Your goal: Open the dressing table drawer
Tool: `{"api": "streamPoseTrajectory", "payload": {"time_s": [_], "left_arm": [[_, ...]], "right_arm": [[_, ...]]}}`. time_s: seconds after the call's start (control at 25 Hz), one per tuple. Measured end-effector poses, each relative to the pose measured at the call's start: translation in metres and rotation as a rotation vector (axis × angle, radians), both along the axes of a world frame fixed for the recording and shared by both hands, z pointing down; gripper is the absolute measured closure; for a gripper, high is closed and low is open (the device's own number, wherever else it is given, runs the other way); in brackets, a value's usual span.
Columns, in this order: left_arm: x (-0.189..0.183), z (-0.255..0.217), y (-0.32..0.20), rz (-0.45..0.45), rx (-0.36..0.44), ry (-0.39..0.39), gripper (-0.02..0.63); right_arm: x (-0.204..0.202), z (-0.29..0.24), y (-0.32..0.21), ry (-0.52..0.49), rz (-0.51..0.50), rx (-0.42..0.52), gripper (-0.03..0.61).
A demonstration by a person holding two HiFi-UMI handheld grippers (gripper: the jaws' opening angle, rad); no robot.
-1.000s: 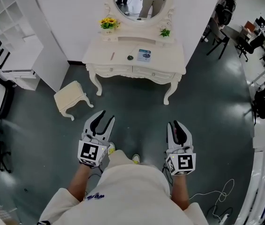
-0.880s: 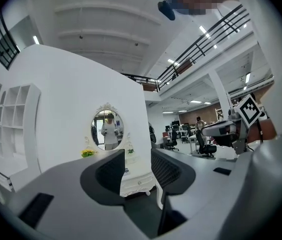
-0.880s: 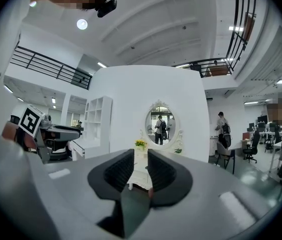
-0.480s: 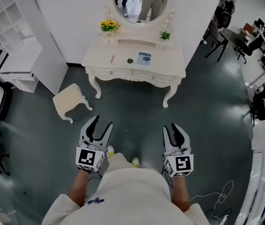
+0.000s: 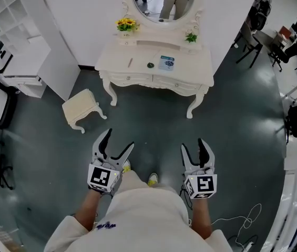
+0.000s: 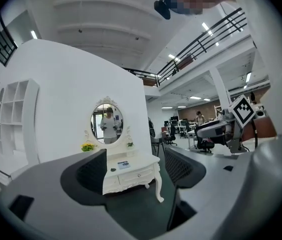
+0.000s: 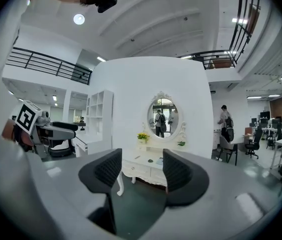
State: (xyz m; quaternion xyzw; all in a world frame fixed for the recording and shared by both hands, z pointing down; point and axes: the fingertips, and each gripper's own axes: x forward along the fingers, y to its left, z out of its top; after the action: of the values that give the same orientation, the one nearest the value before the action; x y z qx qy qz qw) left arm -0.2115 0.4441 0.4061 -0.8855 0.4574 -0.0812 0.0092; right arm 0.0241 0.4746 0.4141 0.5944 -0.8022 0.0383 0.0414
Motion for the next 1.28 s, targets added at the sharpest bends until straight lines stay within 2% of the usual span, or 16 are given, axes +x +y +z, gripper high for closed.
{"api": "streamPoseTrajectory", "payload": {"time_s": [0.24,0.6,0.84,1.12,1.28], "left_arm": [[-0.005,0.016,-0.003,-0.04,-0.028,-0.022,0.259],[0.023,0.011,-0.01,-0.022,0.004,-0.047,0.259],[0.041,0.015,-0.031,-0.022,-0.014,-0.027,0.259],[0.046,0.041,-0.083,-0.024,-0.073,0.008,0.259],[0.055,0.033,-0.133,0.012,-0.044,0.021,0.259]], "right_arm": [[-0.002,0.016,-0.008,0.0,-0.029,-0.012,0.324],[0.02,0.016,-0.013,-0.007,-0.017,-0.012,0.325],[0.031,0.034,-0.03,-0.004,-0.025,-0.08,0.325],[0.041,0.032,-0.087,0.059,-0.023,-0.103,0.325],[0.042,0.029,-0.138,0.015,-0.004,-0.109,0.327]]}}
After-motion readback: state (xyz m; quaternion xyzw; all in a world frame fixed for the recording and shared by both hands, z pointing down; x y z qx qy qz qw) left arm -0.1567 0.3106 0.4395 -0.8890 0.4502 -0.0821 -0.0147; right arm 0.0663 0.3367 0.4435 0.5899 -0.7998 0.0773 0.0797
